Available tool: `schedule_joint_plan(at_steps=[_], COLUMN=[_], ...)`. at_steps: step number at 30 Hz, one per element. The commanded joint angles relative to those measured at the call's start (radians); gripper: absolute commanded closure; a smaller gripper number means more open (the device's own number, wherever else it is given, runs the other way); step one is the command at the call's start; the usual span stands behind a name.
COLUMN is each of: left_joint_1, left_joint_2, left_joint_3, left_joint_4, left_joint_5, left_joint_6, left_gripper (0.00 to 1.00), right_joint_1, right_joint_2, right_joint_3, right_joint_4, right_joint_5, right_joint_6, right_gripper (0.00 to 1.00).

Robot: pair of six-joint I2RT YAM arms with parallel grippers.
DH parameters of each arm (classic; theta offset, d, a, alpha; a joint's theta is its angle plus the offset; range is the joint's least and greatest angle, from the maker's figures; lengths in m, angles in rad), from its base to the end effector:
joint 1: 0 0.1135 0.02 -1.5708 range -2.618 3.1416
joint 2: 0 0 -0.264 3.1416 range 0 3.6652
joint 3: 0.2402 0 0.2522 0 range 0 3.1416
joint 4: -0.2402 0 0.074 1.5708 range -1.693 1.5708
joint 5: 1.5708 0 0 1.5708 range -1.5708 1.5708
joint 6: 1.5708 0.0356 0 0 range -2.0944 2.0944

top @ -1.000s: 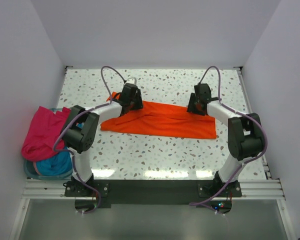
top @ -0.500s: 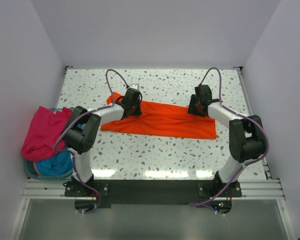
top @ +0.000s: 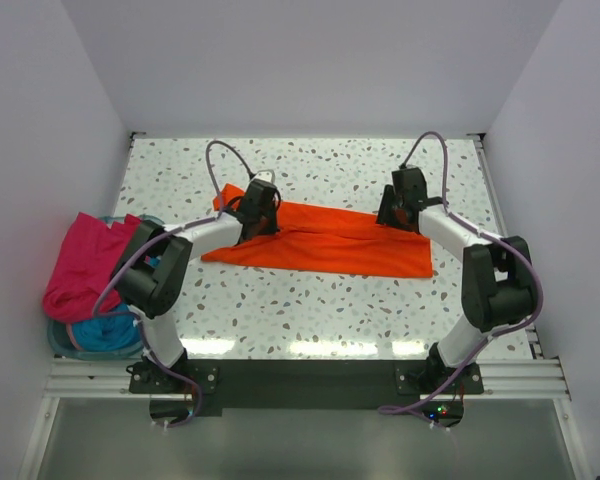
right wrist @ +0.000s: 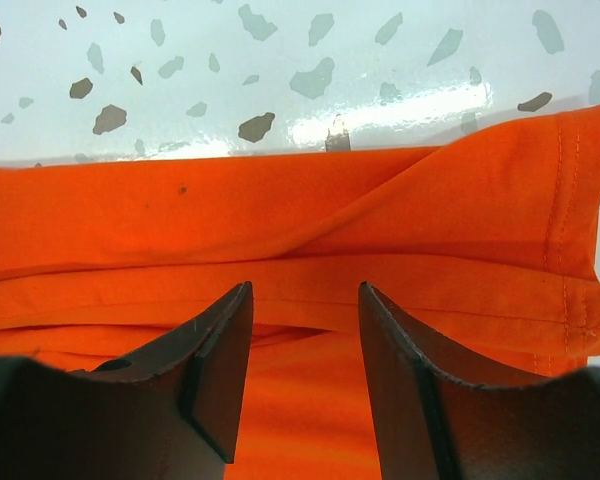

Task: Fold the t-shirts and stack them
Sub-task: Fold the tshirt

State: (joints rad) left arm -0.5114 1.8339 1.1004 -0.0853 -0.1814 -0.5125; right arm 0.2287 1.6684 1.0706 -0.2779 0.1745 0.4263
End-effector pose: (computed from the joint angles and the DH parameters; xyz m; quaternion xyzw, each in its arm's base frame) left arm 0.3391 -0.1829 0.1694 -0.0338 0.9263 -0.1057 0.3601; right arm 0.3441 0.0737 0.2042 0.1219 0.9291 0.0316 0.3476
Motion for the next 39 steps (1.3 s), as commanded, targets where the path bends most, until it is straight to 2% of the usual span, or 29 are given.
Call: schedule_joint_plan(at_steps=[1,11,16,25,32,39], left_joint_1=[-0.010,-0.013,-0.018,-0.018,-0.019,-0.019], left_joint_2=[-0.061,-0.096,-0.119,-0.157,-0.157,-0.134], left_joint_3=[-0.028,-0.083,-0.102,-0.125,-0.125,-0.102], left_joint_4=[0.021,0.045,0.039,0.035,0.044,0.044], left_joint_5=[0.000,0.019,0.016,0.014,0.023,0.034], left_joint_6=[0.008,-0.003,-0.004,-0.001,-0.004,0.003], left_gripper=[0.89,0.93,1.00,1.00,1.00,1.00], right_joint_1=[0.003,0.003,0.004,-0.037,-0.140,-0.172], right_joint_2=[-0.041,-0.055,-0.055,-0.099,-0.099,-0.078], right_joint_3=[-0.014,-0.026,-0.011,-0.027,-0.046,-0.044], right_joint_4=[0.009,0.002,-0.035,-0.086,-0.107,-0.106], right_joint_5=[0.037,0.049,0.103,0.203,0.165,0.158], right_joint_6=[0.008,0.006,0.009,0.051,0.066,0.072], right_gripper=[0.50,0.50,0.50,0.46,0.46,0.46])
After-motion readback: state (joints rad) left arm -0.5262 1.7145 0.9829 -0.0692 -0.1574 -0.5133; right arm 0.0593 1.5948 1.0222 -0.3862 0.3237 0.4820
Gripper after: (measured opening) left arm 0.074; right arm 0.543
